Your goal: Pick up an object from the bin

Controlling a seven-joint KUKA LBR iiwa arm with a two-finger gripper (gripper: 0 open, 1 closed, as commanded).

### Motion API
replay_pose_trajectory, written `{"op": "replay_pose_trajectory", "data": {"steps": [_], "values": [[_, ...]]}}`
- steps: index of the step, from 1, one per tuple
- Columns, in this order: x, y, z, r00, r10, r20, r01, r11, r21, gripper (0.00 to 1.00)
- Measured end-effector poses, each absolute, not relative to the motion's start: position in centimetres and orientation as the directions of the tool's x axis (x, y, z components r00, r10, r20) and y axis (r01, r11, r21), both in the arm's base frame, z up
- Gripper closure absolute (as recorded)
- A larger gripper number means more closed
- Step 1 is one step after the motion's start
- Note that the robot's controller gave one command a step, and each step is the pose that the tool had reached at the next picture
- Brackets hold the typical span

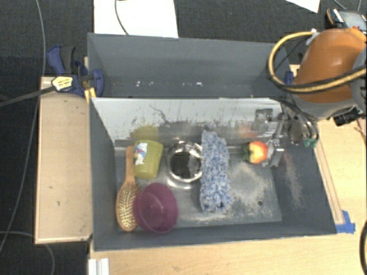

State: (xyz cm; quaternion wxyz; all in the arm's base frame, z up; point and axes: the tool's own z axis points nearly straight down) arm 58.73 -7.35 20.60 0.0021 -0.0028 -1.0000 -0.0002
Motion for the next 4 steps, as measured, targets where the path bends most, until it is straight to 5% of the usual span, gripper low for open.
{"op": "replay_pose_trajectory", "data": {"steps": [1,2,3,4], "values": [[58.9,-7.3,21.1,-1.0,0.003,-0.004,0.003,1.0,-0.001,0.0],[57.1,-2.3,9.8,-0.979,-0.203,-0.006,-0.203,0.979,-0.001,0.0],[56.6,0.7,15.2,-0.901,-0.435,-0.012,-0.435,0.901,-0.008,0.0],[52.3,4.9,10.1,-0.856,-0.516,-0.007,-0.516,0.856,-0.001,0.0]]}}
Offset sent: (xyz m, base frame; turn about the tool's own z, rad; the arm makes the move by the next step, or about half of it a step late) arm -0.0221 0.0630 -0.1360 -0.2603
